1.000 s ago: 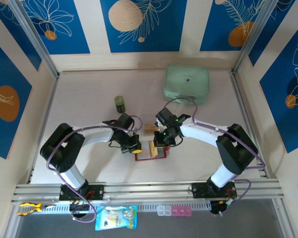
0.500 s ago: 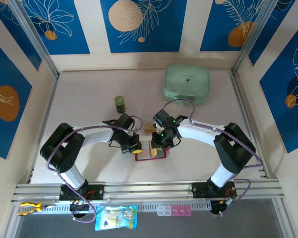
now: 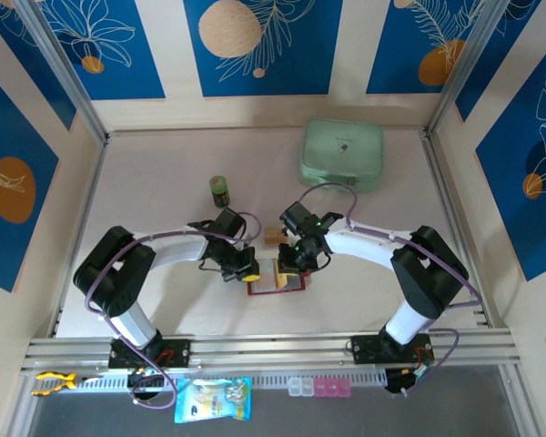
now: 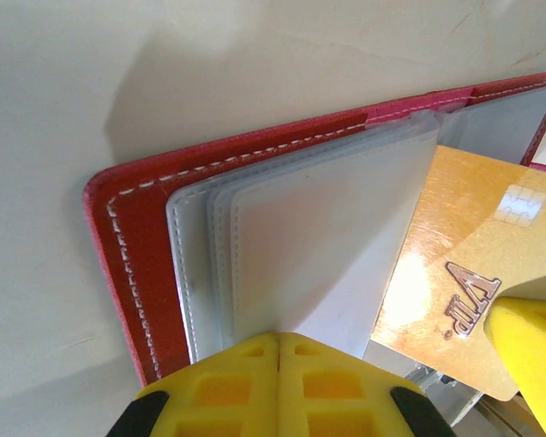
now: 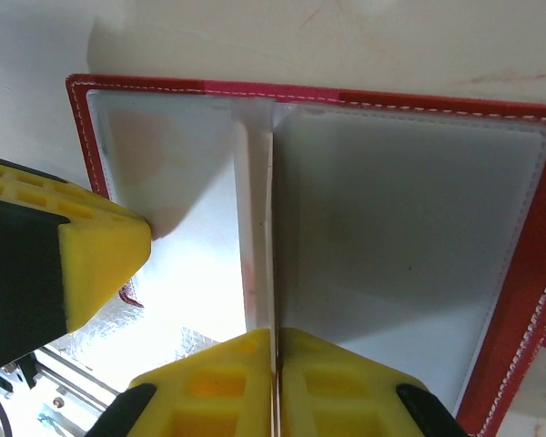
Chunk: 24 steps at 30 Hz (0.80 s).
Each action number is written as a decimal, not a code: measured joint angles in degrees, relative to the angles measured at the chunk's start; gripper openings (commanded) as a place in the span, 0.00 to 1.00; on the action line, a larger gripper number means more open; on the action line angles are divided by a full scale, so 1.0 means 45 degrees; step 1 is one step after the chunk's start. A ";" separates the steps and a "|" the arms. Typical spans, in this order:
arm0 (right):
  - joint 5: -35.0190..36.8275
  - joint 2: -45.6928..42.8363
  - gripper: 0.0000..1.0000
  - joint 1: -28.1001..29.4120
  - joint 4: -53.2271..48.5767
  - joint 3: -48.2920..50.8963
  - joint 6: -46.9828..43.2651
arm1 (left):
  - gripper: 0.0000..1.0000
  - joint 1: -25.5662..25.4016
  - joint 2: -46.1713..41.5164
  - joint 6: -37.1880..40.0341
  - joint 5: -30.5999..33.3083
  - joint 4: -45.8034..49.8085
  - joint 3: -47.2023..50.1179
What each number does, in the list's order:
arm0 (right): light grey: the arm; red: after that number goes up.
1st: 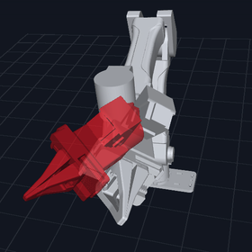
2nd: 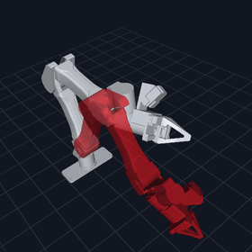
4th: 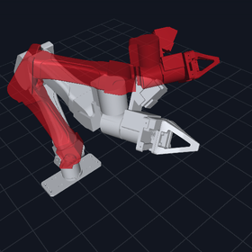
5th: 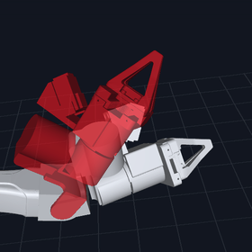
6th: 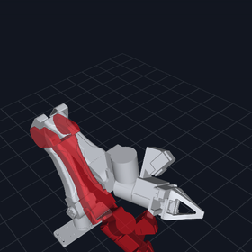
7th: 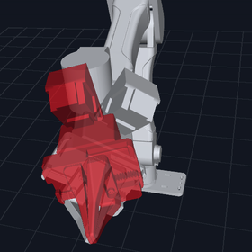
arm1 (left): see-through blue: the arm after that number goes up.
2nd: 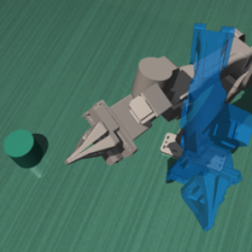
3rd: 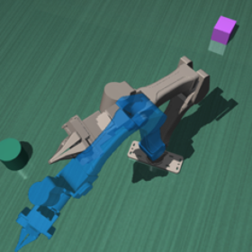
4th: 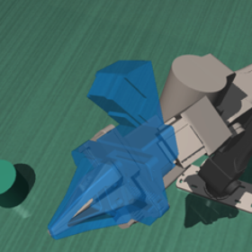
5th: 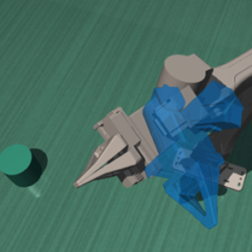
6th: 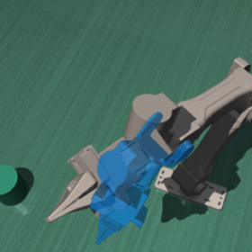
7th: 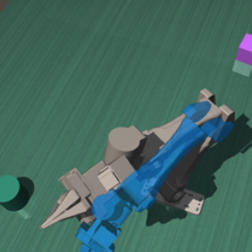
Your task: Take the credit cards out of the card holder
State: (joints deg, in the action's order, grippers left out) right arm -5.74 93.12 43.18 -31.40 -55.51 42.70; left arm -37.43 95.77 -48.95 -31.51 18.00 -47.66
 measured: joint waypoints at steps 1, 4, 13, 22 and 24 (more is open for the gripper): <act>0.0005 0.0000 0.09 0.0000 -0.0005 0.0000 0.0005 | 0.02 0.0000 0.0000 0.0000 0.0005 0.0000 0.0000; 0.0034 -0.0015 0.08 0.0000 -0.0029 0.0000 0.0000 | 0.02 0.0000 0.0000 0.0000 0.0005 0.0000 0.0000; 0.0287 -0.0529 0.06 -0.0005 -0.0651 -0.0058 -0.0291 | 0.02 0.0000 -0.0005 0.0005 0.0005 -0.0044 0.0000; 0.0622 -0.1059 0.04 -0.0151 -0.1933 -0.1093 -0.2973 | 0.04 0.0000 -0.0019 0.0005 0.0010 -0.0049 0.0000; 0.0724 -0.1093 0.04 -0.0194 -0.2200 -0.1239 -0.3905 | 0.05 0.0000 -0.0029 0.0005 0.0015 -0.0044 0.0000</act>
State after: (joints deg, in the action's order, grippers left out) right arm -2.48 88.20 42.30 -41.30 -61.08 25.12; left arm -37.43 95.64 -48.93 -31.44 17.80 -47.66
